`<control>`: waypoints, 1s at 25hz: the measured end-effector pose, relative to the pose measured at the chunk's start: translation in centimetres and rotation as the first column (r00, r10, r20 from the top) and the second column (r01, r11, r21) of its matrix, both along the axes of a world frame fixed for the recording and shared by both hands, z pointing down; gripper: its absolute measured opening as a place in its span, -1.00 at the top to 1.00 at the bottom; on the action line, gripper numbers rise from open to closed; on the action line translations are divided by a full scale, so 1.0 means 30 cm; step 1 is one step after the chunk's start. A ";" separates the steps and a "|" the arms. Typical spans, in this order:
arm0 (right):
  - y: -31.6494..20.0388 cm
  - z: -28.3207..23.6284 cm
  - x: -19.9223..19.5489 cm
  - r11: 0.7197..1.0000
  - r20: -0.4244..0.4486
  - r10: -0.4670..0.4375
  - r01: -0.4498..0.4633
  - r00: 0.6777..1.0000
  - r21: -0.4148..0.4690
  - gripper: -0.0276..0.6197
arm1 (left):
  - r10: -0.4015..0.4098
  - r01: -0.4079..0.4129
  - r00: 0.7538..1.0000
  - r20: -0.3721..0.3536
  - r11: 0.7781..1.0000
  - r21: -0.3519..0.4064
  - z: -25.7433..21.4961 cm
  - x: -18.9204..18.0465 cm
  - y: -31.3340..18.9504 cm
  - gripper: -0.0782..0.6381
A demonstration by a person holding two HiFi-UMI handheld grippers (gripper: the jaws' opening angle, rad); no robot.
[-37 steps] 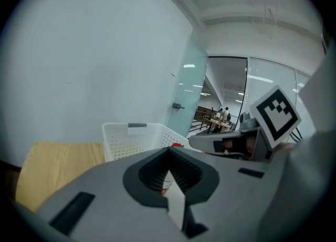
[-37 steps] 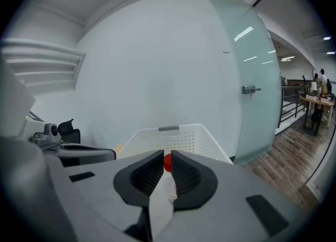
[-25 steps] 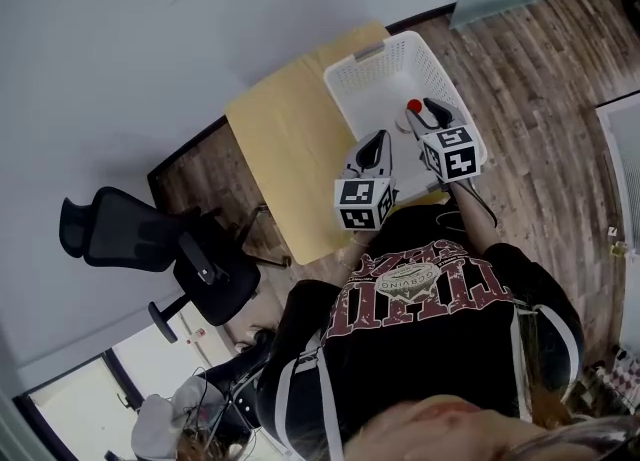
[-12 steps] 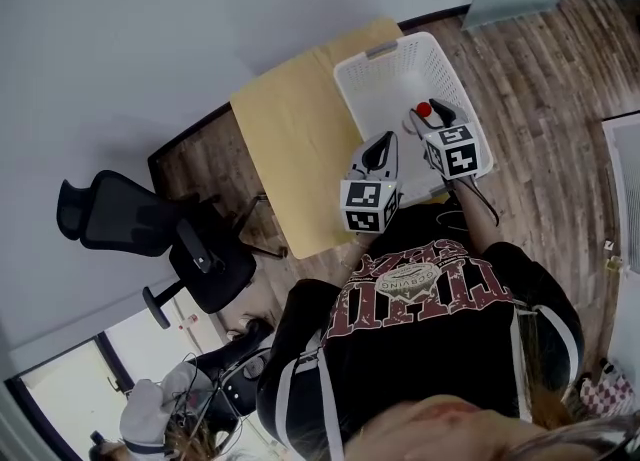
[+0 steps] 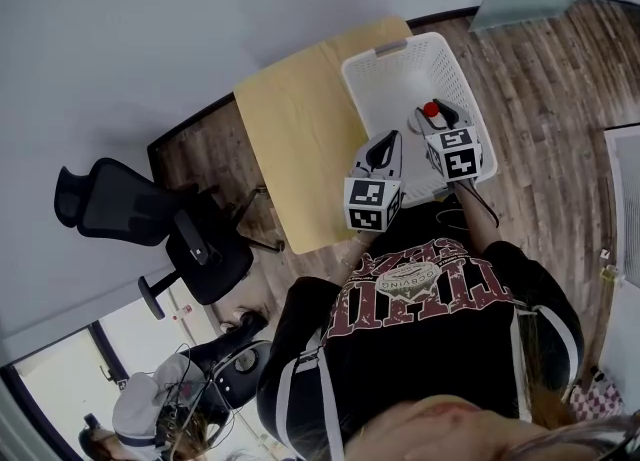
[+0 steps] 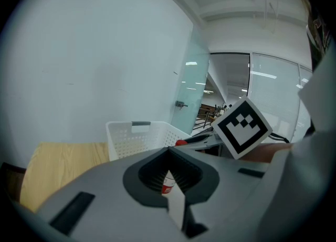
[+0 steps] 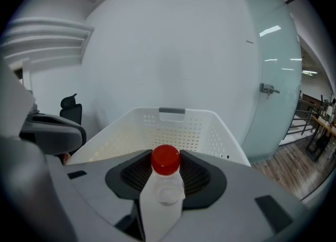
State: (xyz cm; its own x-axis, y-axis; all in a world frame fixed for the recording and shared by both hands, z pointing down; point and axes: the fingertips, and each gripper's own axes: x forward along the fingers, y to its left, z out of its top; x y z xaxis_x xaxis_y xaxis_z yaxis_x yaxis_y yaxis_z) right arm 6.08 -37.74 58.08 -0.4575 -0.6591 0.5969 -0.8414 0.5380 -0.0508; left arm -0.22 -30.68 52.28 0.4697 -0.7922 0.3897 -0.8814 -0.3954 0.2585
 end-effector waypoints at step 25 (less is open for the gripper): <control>0.022 -0.045 -0.015 0.999 -0.003 -0.040 0.040 0.999 0.009 0.39 | 0.015 -0.015 1.000 0.002 1.000 -0.005 0.018 -0.009 -0.005 0.65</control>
